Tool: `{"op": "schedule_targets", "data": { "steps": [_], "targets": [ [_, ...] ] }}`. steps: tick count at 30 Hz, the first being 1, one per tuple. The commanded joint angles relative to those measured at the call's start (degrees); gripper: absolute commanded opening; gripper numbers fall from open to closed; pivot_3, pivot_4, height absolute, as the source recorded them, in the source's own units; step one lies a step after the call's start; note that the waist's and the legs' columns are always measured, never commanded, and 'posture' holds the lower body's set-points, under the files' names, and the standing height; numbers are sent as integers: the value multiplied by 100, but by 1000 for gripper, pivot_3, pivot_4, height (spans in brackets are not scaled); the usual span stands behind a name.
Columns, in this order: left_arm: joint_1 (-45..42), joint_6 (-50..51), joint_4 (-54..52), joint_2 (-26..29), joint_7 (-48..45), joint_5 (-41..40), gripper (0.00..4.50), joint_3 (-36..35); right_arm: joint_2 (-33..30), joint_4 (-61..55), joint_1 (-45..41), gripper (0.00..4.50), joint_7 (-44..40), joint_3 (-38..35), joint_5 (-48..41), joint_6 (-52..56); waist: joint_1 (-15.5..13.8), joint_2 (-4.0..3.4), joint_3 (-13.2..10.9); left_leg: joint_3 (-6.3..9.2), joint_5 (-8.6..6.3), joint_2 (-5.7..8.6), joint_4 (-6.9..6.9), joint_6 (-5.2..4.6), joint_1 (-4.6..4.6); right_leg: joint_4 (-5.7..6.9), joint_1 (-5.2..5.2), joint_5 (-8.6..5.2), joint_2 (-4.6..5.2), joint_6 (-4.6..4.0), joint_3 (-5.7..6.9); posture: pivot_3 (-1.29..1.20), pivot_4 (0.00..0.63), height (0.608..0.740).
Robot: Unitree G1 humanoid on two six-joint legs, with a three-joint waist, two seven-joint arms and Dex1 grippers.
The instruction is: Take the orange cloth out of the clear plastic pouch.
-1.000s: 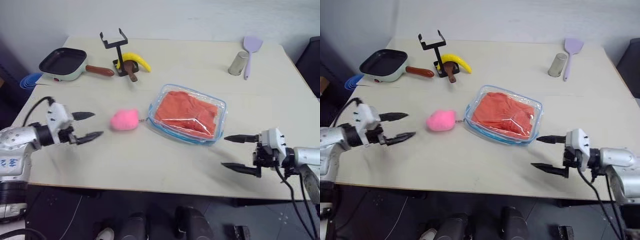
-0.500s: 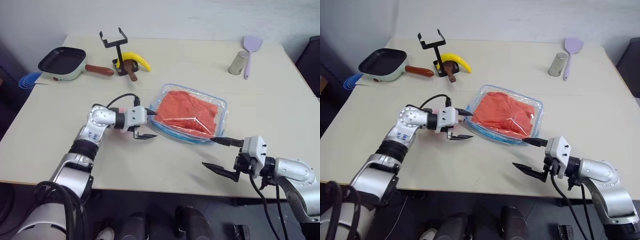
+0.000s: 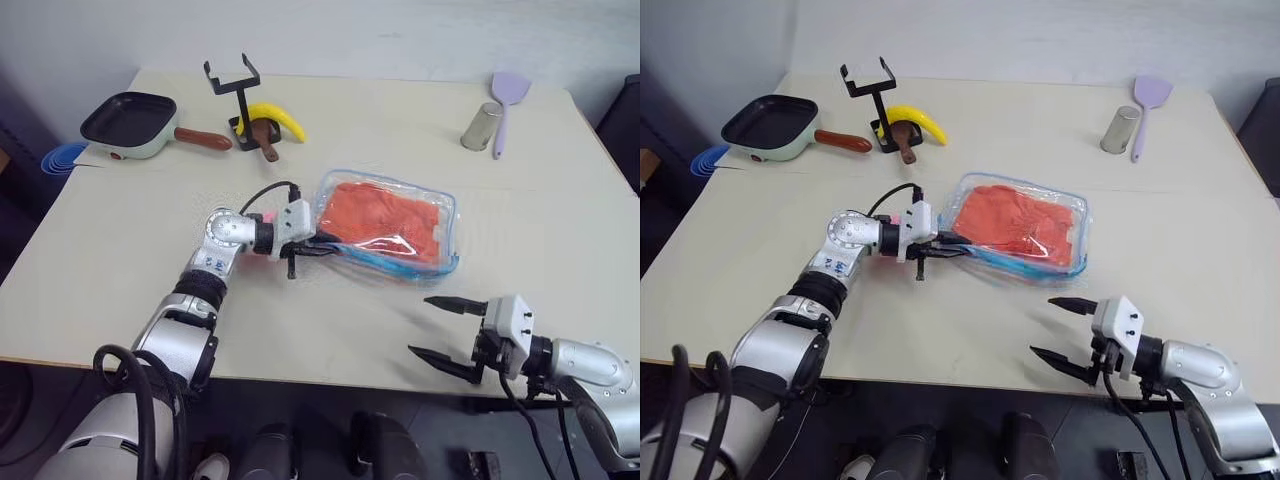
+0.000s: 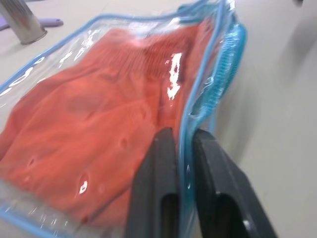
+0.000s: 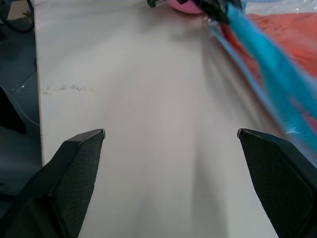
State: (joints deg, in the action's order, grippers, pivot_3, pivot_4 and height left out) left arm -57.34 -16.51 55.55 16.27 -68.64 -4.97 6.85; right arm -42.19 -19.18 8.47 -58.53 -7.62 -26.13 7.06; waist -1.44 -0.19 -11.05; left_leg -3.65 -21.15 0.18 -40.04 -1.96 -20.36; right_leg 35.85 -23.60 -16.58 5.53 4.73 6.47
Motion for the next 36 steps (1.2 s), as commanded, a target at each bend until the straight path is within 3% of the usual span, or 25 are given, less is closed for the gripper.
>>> {"op": "schedule_targets", "data": {
  "steps": [1,5,10,13,17,25,29,32,36],
  "targets": [
    [109,1177,-764,-25,-127,-530,35,-278,4,-506,-6,4500,114,-98,-476,479,18,0,0,0,0,-1,-1,0,0,0,0,0,2,0,-2,0,150,740],
    [729,2600,-2235,43,-174,-771,35,-116,9,-896,-319,4500,279,232,-768,1184,43,0,0,2,0,-10,-1,1,3,2,0,0,11,0,-21,0,150,740],
    [1385,2422,-3282,174,213,-375,35,201,-85,-740,-254,4500,168,368,-349,995,-13,0,0,14,0,-6,-4,3,0,-1,3,0,18,-1,-49,0,150,740],
    [1661,2688,-3781,76,621,-368,35,234,14,-484,-87,4500,181,36,-61,315,-36,0,0,21,0,5,-4,1,-2,-3,7,0,19,0,-46,0,150,740],
    [1971,2684,-4337,-7,936,-224,987,462,24,-338,327,4500,90,-521,-161,-26,-43,0,0,24,0,6,-3,0,-3,-7,11,1,23,2,-44,0,150,740],
    [1757,1844,-3838,-67,1281,170,3477,663,-22,-442,600,4500,42,-737,-172,-25,4,0,0,8,1,-2,-3,2,12,0,14,1,18,2,-54,0,150,740],
    [1716,1855,-3829,-114,1013,-64,3477,673,-45,-626,624,4500,65,-770,-272,144,-8,0,0,9,1,-2,-4,2,11,-1,14,1,20,2,-54,0,150,740],
    [1849,2060,-4115,-77,558,-392,2862,713,-99,-711,685,4500,62,-816,-326,305,-8,0,0,11,1,-1,-4,2,9,-1,14,1,21,2,-53,0,150,740],
    [1953,2096,-4171,-4,455,-396,1653,743,-163,-772,723,4500,82,-870,-366,474,-8,0,1,11,1,-1,-4,2,10,-1,15,1,22,2,-53,0,150,740]
  ]
}}
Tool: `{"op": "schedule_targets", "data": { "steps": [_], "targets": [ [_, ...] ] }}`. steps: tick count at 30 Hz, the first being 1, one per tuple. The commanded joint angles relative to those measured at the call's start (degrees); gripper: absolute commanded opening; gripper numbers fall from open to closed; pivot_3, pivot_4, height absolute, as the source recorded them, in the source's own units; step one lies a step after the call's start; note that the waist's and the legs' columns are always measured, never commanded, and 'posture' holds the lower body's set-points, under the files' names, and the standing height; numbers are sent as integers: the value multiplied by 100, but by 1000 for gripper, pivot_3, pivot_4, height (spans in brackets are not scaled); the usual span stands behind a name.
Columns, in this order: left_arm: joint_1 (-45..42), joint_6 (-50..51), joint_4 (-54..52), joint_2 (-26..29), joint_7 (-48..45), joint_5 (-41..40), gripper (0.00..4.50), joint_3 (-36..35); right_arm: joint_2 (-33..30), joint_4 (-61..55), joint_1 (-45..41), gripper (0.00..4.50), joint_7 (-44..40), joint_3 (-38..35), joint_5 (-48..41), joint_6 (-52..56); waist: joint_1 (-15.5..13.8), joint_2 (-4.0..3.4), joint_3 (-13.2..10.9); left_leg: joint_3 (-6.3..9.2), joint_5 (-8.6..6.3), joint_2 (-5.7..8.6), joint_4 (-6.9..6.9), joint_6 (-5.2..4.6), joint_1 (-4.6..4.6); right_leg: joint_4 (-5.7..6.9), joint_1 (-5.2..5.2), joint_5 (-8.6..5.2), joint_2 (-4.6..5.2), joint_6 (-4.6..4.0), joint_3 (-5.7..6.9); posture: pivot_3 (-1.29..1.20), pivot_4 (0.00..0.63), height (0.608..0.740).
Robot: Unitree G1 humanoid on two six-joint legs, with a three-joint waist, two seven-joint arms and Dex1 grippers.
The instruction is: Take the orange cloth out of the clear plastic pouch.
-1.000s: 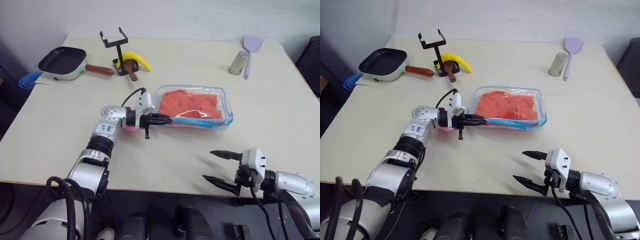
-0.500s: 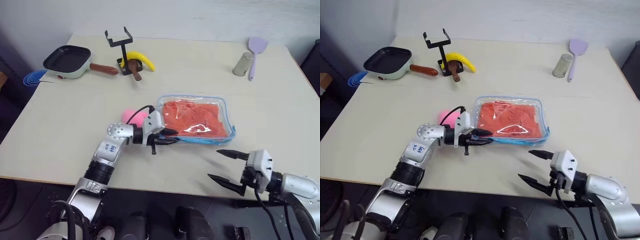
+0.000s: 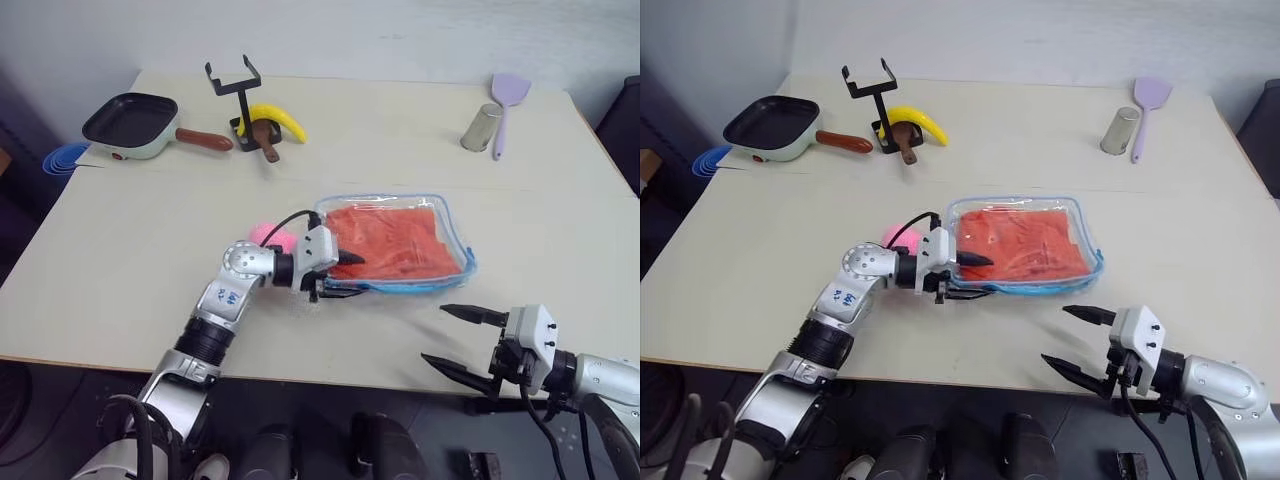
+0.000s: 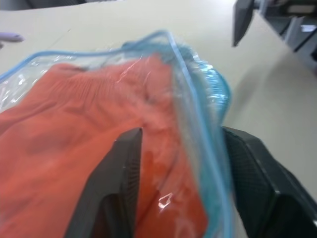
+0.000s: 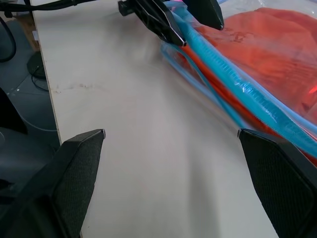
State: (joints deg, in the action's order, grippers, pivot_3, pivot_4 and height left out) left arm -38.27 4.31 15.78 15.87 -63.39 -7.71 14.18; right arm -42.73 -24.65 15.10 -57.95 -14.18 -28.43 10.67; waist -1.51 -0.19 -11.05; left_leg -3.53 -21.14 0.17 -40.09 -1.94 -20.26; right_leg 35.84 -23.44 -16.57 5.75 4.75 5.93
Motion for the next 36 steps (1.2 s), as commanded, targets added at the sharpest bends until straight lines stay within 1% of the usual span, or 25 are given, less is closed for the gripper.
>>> {"op": "schedule_targets", "data": {
  "steps": [1,2,7,13,15,17,20,26,32,35,36],
  "targets": [
    [52,28,-187,31,-61,-120,1321,7,-112,-232,63,4500,23,-226,-142,136,0,0,0,0,0,0,0,0,0,0,0,0,0,0,0,0,150,740],
    [55,28,-181,20,-42,-116,1063,-2,-118,-241,72,4500,29,-236,-152,170,-1,0,0,0,0,0,0,0,0,0,0,0,-1,0,0,0,150,740],
    [79,204,-227,-25,-74,-185,1063,6,-172,-271,123,4500,24,-271,-160,274,-2,0,0,0,0,0,0,0,0,0,0,0,-1,0,0,0,150,740],
    [87,-166,-78,42,30,61,1063,87,-186,-269,185,4500,-14,-337,-146,287,-2,0,0,0,0,0,0,0,0,0,0,0,-1,0,-1,0,150,740],
    [138,-85,-229,75,-248,-122,1063,117,-185,-260,207,4500,-45,-356,-144,293,-1,0,0,0,0,0,0,0,0,0,0,0,-1,0,0,0,150,740],
    [143,-176,-323,75,-314,-146,1063,117,-187,-258,227,4500,-72,-367,-151,302,1,0,0,-1,0,0,0,0,0,1,0,0,-1,0,-1,0,150,740],
    [112,-288,-349,63,-282,-62,1063,117,-187,-262,251,4500,-97,-370,-158,310,-1,0,0,0,0,0,-1,0,0,0,0,0,0,0,-1,0,150,740],
    [10,-998,3,195,12,625,1063,391,-193,-283,268,4500,-125,-343,-166,348,-4,0,0,-1,0,1,-1,0,1,0,1,0,-1,0,-1,0,150,740],
    [-86,-1205,215,110,310,716,1063,358,-187,-266,272,4500,-163,-342,-149,328,-3,0,0,0,0,1,-1,0,1,0,1,0,0,0,-1,0,150,740],
    [-99,-1443,268,190,270,825,490,441,-181,-246,276,4500,-184,-337,-125,299,-3,0,0,0,0,0,0,0,1,1,0,0,0,0,0,0,150,740],
    [-92,-1421,263,182,268,788,171,419,-179,-238,271,4500,-188,-333,-120,291,-3,0,0,0,0,1,-1,0,1,1,1,0,0,0,0,0,150,740]
  ]
}}
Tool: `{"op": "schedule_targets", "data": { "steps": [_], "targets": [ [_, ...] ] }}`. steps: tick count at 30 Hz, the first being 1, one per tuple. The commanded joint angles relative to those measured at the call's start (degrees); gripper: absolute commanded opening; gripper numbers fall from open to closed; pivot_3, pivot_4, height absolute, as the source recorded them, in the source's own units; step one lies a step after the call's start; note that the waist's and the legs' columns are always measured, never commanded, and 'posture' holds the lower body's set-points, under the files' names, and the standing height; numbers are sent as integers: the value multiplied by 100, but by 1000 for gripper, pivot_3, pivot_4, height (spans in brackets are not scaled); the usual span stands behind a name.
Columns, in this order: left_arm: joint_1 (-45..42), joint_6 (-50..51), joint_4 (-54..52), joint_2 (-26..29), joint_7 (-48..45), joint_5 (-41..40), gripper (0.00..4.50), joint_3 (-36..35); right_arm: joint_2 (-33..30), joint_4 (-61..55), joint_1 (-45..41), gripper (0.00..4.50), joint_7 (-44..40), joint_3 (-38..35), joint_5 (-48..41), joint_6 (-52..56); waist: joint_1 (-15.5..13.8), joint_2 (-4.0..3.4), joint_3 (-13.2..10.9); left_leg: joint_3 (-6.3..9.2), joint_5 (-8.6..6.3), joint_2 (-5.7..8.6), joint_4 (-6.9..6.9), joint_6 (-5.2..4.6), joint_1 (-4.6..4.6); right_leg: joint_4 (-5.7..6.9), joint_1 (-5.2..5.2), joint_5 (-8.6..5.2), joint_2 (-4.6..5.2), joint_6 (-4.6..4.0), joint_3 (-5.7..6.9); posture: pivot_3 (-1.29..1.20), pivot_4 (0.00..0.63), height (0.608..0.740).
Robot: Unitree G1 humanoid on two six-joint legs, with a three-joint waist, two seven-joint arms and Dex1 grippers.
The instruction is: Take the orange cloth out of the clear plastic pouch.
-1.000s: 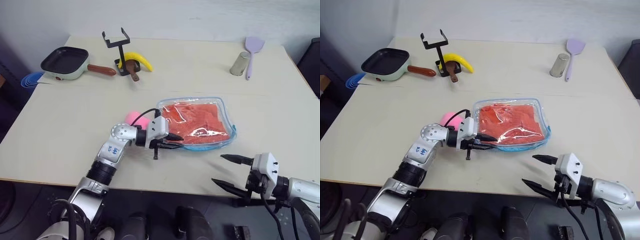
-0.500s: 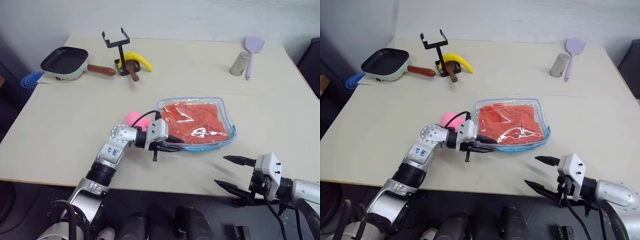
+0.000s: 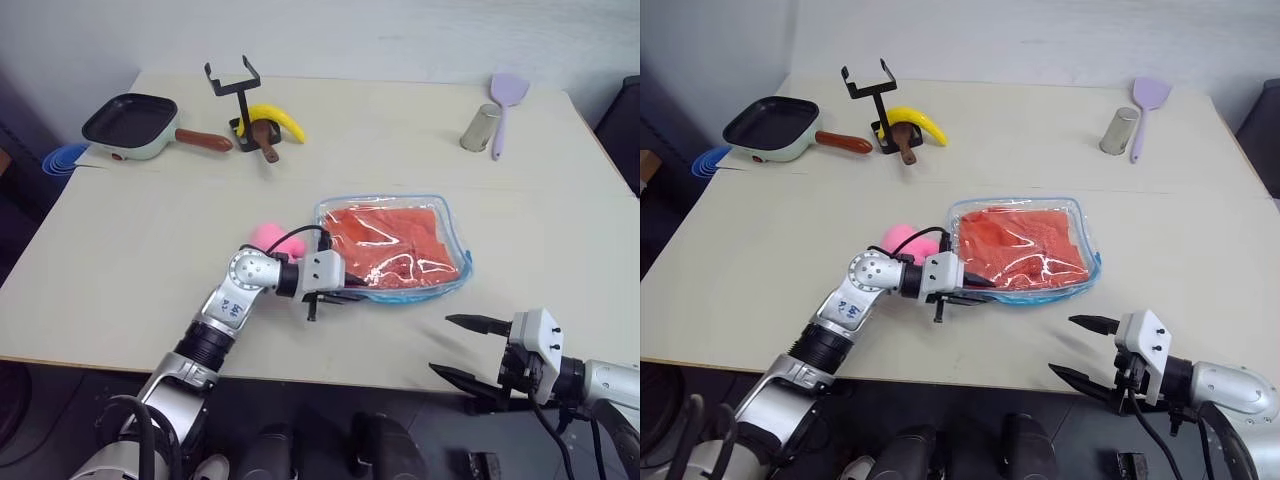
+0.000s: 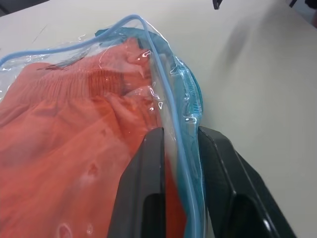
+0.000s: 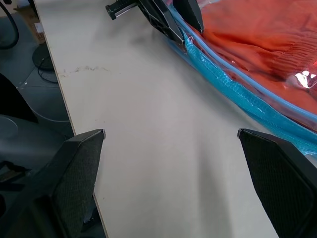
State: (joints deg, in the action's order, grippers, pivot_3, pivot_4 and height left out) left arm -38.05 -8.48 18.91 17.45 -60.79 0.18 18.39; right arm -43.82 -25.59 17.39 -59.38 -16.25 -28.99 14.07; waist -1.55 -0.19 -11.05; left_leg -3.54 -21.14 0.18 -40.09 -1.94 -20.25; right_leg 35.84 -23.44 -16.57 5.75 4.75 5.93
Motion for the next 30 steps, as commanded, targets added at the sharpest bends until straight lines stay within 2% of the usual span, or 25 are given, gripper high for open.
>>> {"op": "schedule_targets", "data": {
  "steps": [1,6,13,15,19,24,30],
  "targets": [
    [-110,-94,-61,14,-21,-62,18,-24,-68,-133,35,4500,-51,-124,-57,-59,1,0,0,0,0,0,0,0,0,0,0,0,0,0,0,0,150,740],
    [-120,205,-123,-22,-123,-330,18,-155,-71,-65,-23,4500,-99,-105,-40,-113,1,0,0,0,0,0,0,0,0,1,0,0,-1,0,0,0,150,740],
    [-258,2281,-339,-542,109,-1897,18,-1172,-9,-278,-767,4500,90,383,-294,499,21,0,0,3,0,-2,-5,0,-1,4,-1,0,1,0,1,0,150,740],
    [-269,2510,-373,-592,160,-2081,18,-1305,21,-300,-1005,4500,164,647,-261,670,28,0,0,3,0,-5,-5,0,0,5,-1,0,0,0,0,0,150,740],
    [-265,2769,-393,-589,289,-2105,18,-1351,433,64,-1817,4500,762,1239,15,984,20,1,0,4,0,-2,-7,1,-2,4,-1,0,0,0,2,0,150,740],
    [-154,2742,-455,-537,359,-2008,18,-1308,1040,841,-3019,4500,1665,1534,434,1362,22,0,0,4,1,0,-9,2,-5,6,-5,0,0,0,2,0,150,740],
    [-5,2735,-586,-454,358,-1976,18,-1224,963,1526,-3685,4500,2034,2122,1703,773,21,0,1,6,1,2,-6,2,-11,3,-9,0,-2,0,6,0,150,740]
  ]
}}
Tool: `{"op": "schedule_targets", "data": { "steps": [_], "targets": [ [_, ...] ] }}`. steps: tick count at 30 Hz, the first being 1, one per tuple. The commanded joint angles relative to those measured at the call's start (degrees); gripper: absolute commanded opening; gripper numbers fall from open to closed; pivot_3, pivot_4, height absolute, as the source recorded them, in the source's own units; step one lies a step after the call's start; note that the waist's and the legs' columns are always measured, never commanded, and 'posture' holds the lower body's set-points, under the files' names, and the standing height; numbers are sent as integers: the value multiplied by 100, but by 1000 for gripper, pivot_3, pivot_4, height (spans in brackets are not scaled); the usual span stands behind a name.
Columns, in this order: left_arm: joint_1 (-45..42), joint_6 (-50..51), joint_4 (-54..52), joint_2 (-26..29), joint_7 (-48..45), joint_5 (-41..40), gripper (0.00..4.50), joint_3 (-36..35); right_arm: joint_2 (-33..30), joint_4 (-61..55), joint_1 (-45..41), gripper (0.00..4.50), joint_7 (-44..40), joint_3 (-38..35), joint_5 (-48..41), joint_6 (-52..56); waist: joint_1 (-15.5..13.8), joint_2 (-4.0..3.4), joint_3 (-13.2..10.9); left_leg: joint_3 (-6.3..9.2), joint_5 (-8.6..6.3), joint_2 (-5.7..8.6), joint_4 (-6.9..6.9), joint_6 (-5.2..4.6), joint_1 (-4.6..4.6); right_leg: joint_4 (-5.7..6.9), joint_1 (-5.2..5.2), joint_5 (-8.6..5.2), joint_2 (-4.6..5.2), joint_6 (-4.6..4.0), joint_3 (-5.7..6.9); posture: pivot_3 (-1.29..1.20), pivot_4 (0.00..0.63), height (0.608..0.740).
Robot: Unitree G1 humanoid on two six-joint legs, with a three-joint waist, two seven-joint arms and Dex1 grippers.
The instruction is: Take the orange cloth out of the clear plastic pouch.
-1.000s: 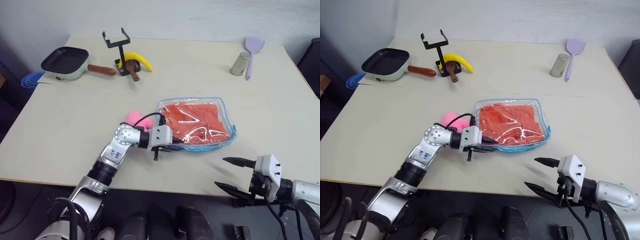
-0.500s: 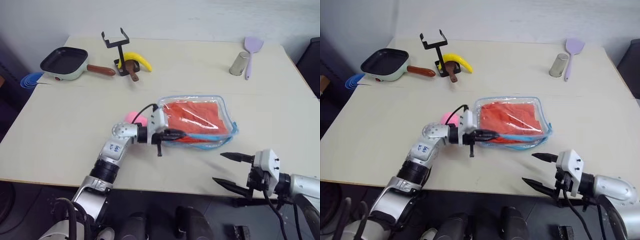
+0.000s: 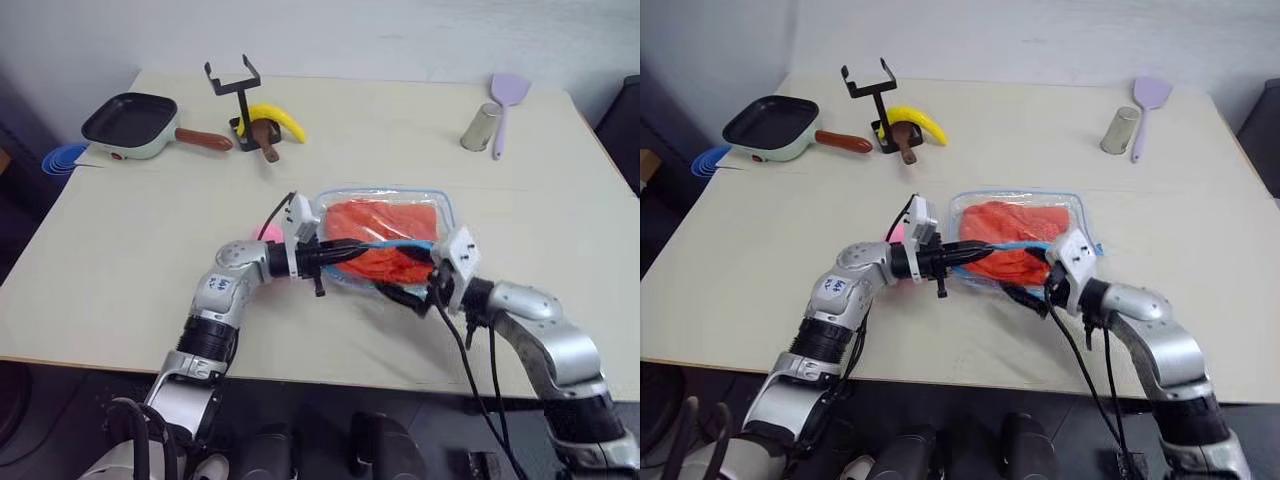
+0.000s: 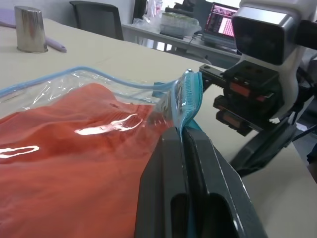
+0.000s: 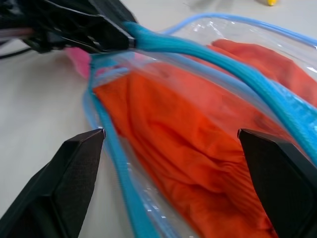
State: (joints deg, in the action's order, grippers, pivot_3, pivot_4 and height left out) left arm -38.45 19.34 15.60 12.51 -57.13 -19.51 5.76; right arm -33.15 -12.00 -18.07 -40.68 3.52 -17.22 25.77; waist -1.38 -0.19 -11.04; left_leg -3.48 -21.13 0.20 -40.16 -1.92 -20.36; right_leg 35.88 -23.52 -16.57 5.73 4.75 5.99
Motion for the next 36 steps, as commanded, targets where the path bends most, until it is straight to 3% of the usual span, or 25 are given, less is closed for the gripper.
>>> {"op": "schedule_targets", "data": {
  "steps": [1,4,10,14,19,26,36],
  "targets": [
    [51,-51,-266,48,1,0,18,44,-159,251,-194,4500,141,266,742,-599,7,0,0,-1,0,0,0,0,0,0,0,0,0,0,0,0,150,740],
    [66,-43,-282,52,59,7,18,35,-445,283,-209,4500,-385,676,1148,-1213,7,0,0,-2,0,1,0,0,-3,-1,-3,0,-6,0,-1,0,150,740],
    [74,-21,-303,52,84,-41,18,10,-336,654,-485,4500,-211,838,1620,-1436,29,0,0,-5,1,-3,-1,1,-1,1,-3,0,-5,0,-1,0,150,740],
    [66,-34,-298,38,79,-45,18,21,311,712,-617,4500,186,597,1350,-875,56,1,0,-5,2,-7,-1,4,0,2,-3,0,-5,0,-2,0,150,740],
    [61,-51,-293,36,86,-39,18,17,610,603,-509,4500,229,385,1058,-289,42,0,0,-2,3,-4,-1,4,-2,2,-3,0,-3,0,-2,0,150,740],
    [54,-67,-272,52,82,-45,18,2,-66,950,-638,4500,-190,1168,2113,-1517,43,0,0,-1,2,-2,0,4,-2,0,-3,0,-4,0,-2,0,150,740],
    [52,-26,-272,13,82,-79,18,-15,686,1681,-1152,4500,173,1336,2381,-1339,159,6,4,-1,6,-10,0,12,6,6,1,0,-4,-1,-2,0,150,740]
  ]
}}
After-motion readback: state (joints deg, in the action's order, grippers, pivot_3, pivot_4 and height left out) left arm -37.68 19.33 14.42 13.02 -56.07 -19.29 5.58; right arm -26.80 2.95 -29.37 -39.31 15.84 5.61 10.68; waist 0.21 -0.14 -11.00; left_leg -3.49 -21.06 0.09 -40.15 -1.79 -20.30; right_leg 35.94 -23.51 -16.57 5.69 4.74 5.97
